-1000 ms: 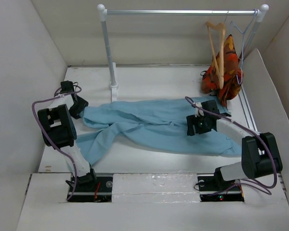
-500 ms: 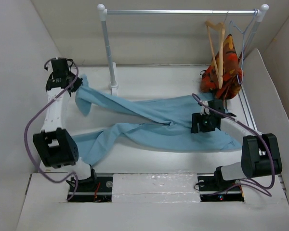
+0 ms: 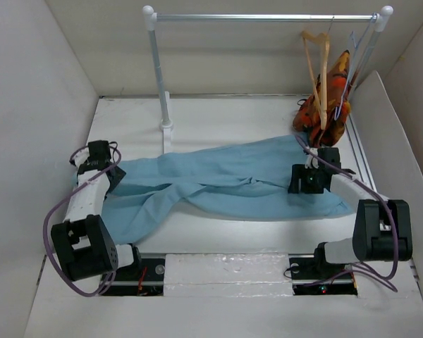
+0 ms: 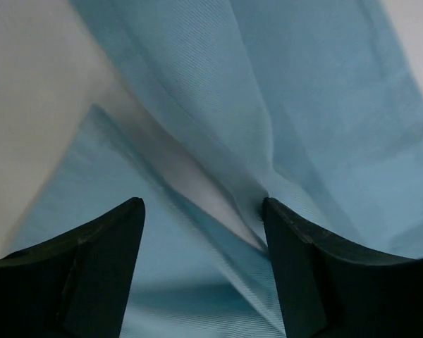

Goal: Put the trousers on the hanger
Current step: Flatten out the trousers at the center of the board.

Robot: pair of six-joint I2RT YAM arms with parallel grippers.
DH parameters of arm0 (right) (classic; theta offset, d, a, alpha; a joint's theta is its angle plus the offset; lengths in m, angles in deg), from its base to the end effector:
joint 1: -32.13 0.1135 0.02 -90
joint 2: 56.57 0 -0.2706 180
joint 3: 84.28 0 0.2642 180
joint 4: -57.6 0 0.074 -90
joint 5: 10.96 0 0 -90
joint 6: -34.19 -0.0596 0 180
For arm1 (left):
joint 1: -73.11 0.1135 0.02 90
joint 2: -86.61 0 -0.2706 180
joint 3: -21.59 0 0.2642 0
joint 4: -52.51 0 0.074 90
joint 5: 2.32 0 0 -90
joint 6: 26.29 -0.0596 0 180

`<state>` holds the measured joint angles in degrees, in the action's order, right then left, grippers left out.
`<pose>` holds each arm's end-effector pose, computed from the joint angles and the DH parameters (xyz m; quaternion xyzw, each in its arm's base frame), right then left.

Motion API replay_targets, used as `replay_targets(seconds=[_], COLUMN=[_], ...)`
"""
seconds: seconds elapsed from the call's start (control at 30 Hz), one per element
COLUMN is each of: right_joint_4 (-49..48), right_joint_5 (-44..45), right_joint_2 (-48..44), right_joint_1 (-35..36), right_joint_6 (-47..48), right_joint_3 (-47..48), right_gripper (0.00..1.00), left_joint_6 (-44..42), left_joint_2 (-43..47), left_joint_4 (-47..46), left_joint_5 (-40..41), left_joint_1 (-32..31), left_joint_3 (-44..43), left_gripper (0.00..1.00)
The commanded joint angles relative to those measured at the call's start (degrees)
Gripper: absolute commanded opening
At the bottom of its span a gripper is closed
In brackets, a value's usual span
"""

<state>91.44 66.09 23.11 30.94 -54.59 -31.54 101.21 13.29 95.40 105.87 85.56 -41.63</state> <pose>0.2718 0.0077 0.1447 -0.0287 0.9615 0.1038 0.2529 0.2704 0.0788 0.2221 -0.4408 0.8276 0.0784 0.3384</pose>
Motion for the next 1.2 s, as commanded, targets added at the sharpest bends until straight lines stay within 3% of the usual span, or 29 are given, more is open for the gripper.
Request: replay_targets(seconds=[0.0,0.07,0.13,0.17,0.2,0.4,0.43,0.5,0.57,0.63,0.77,0.97,1.03,1.1,1.13,1.17], right_joint_4=[0.73,1.08,1.79,1.79,1.09,0.56,0.65,-0.05,-0.58,-2.16,-2.43,-0.85,-0.23,0.56,0.56,0.47], right_joint_5=[2.23,2.14,0.92,0.13,-0.66,-4.36,-4.36,-4.98,-5.94,-8.74,-10.25,-6.65,-5.08,-3.58,-3.40,-3.92], right_joint_2=[-2.76,-4.17,-6.45,-7.25,-7.95,-8.93,-9.28,-10.24,-10.51,-10.16,-8.40,-9.89,-10.51,-10.77,-10.51,-9.90], right_joint_1=[-3.72,-5.83,-6.36,-6.37,-6.37,-3.47,-3.47,-2.94,-2.94,-2.07,1.01,4.96,4.97,4.36,3.75,2.96], right_joint_6=[-0.16,-0.42,-1.12,-1.13,-1.04,-3.15,-3.06,-2.97,-2.97,-2.45,-1.92,-1.92,-1.92,-1.92,-1.92,-1.92], right_joint_3=[-2.26,-3.22,-3.32,-3.23,-3.14,-1.65,-1.56,-1.65,-1.73,-1.82,-1.03,-1.12,-0.42,0.46,1.42,1.86], right_gripper=[0.71,0.70,0.67,0.65,0.64,0.64,0.61,0.53,0.37,0.32,0.41,0.49,0.51,0.52,0.53,0.53], left_joint_6=[2.14,2.23,1.01,-0.57,-0.76,-0.49,-0.23,-1.01,-0.76,-0.58,-0.49,-0.67,-1.11,-1.54,-1.72,-1.81], left_joint_2=[6.95,10.10,11.53,10.66,9.00,-9.80,-11.74,-20.59,-24.31,-26.78,-29.24,-34.77,-35.66,-35.49,-35.40,-35.58], left_joint_4=[-0.67,0.03,-1.62,-2.42,-2.60,-5.92,-6.72,-8.04,-7.79,-8.22,-11.55,-12.62,-13.85,-15.25,-15.95,-16.13], left_joint_5=[-1.94,0.07,3.42,4.12,4.30,-0.34,-1.31,-5.61,-8.26,-9.14,-9.49,-8.53,-8.70,-9.40,-9.67,-10.28], left_joint_1=[0.21,0.21,0.21,0.21,0.73,0.74,0.74,0.74,0.74,0.74,0.74,0.74,0.21,0.21,-0.31,-0.32], left_joint_3=[-0.36,-2.90,-5.62,-6.51,-7.91,-14.60,-15.21,-17.49,-18.90,-19.44,-18.21,-18.03,-16.89,-16.45,-16.54,-17.14], left_gripper=[0.63,0.56,0.59,0.92,0.99,0.95,0.90,0.64,0.56,0.58,0.74,0.75,0.69,0.34,0.00,0.00])
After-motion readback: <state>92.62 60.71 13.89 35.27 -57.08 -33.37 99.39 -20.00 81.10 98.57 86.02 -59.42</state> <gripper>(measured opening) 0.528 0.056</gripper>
